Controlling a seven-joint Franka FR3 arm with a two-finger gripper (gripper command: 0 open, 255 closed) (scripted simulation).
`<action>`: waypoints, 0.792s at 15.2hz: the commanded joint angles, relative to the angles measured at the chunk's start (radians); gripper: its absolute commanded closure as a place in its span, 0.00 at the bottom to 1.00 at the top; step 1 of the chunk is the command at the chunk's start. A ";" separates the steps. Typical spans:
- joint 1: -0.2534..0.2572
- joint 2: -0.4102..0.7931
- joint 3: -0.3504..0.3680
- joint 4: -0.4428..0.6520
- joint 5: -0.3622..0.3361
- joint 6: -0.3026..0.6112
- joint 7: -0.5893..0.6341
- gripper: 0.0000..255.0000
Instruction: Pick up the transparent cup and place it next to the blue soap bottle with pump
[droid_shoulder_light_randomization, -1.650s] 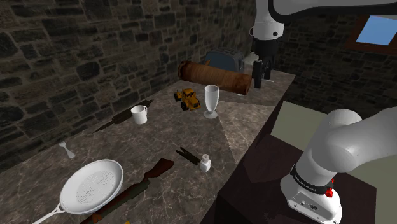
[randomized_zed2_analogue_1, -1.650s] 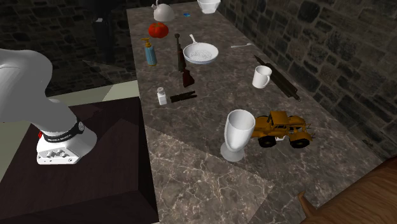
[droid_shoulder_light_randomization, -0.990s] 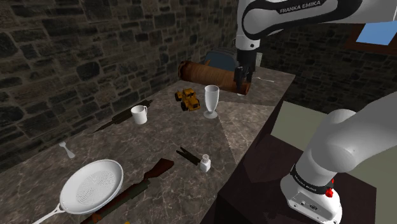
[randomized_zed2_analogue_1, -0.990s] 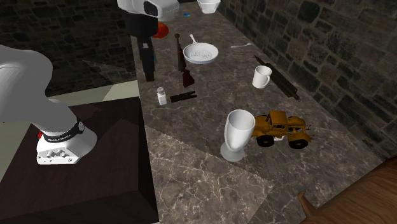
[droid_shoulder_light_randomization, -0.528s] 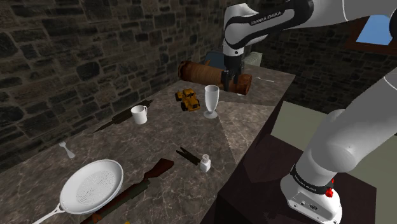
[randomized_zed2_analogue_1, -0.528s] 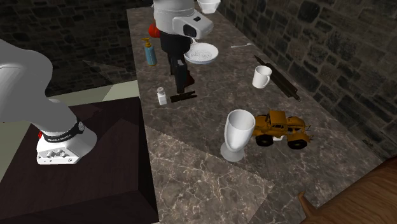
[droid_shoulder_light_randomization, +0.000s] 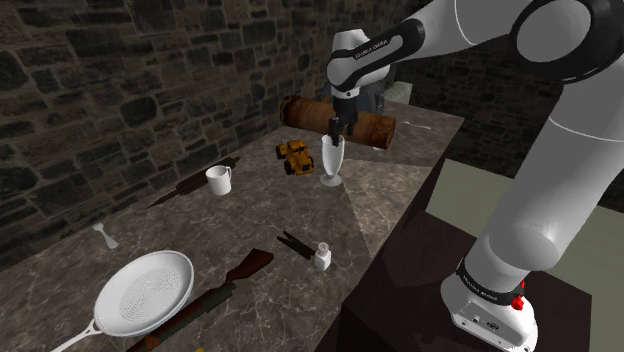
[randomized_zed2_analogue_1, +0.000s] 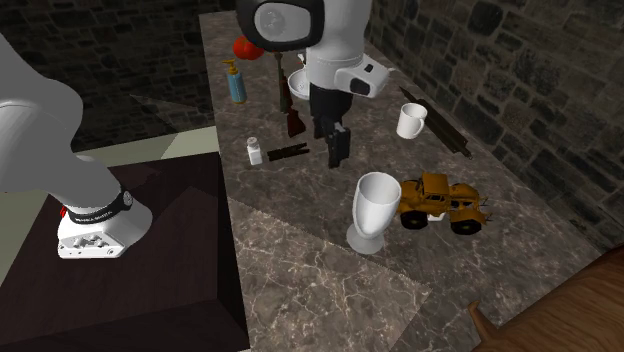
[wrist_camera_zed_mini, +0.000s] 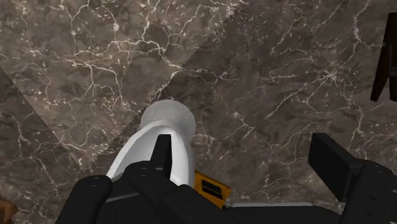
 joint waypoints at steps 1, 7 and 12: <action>-0.008 0.073 -0.006 0.059 0.018 0.021 -0.023 0.00; -0.034 0.302 -0.003 0.277 0.074 0.054 -0.070 0.00; -0.041 0.361 0.002 0.294 0.086 0.099 -0.079 0.00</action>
